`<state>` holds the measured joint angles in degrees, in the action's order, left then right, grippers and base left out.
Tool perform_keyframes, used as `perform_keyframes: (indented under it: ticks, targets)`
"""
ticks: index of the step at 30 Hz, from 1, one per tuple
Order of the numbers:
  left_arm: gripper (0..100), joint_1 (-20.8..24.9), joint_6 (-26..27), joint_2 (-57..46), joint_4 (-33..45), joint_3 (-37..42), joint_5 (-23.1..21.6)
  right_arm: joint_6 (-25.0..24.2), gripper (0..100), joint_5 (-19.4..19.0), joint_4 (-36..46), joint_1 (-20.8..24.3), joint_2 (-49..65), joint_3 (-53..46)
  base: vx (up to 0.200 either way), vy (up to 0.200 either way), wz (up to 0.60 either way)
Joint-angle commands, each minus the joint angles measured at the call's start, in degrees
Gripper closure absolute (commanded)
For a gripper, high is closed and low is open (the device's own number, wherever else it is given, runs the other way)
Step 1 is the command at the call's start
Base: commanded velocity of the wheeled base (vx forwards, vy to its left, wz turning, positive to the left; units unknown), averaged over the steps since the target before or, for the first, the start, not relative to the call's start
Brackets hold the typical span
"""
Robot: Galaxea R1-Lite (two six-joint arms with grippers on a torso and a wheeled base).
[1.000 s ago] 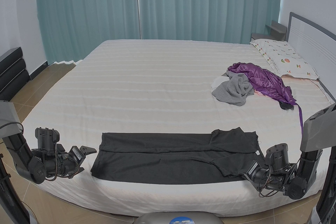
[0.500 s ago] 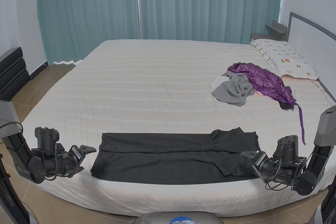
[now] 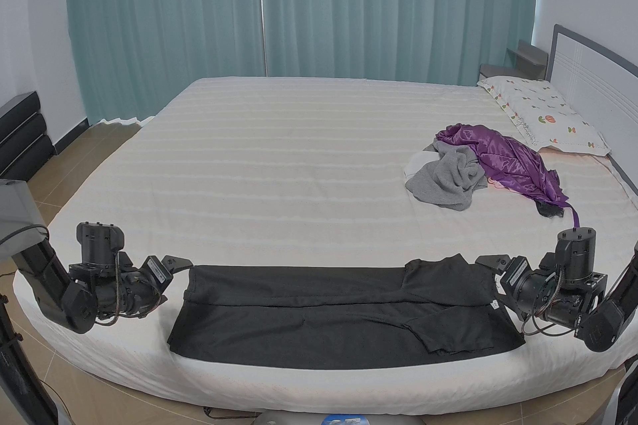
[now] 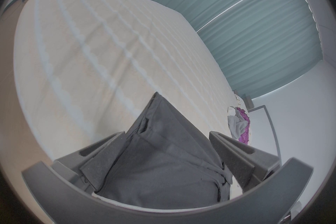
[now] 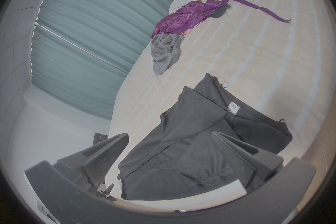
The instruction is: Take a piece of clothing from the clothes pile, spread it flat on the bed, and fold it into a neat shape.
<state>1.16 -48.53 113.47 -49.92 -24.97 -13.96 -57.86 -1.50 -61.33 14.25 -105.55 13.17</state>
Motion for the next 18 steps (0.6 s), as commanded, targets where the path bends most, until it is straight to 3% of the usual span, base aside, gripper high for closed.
perform_keyframes:
  ticks: [1, 6, 18]
  targets:
    - [0, 4.6, -0.1, 5.8, 2.9, -6.9, 5.1, -0.2, 0, -0.8, -0.4, -0.2, -4.2, 2.0, 0.000, 0.000, 0.00]
    - [0, 6.0, 0.0, 9.6, 3.2, -9.0, 8.9, -1.7, 0, -0.8, -0.4, -0.2, -5.4, 2.0, 0.000, 0.000, 0.00]
    - [0, 6.3, 0.4, 10.1, 4.9, -9.4, 10.9, -1.8, 0, -0.6, -0.4, -1.1, -7.5, 2.5, 0.000, 0.000, 0.00]
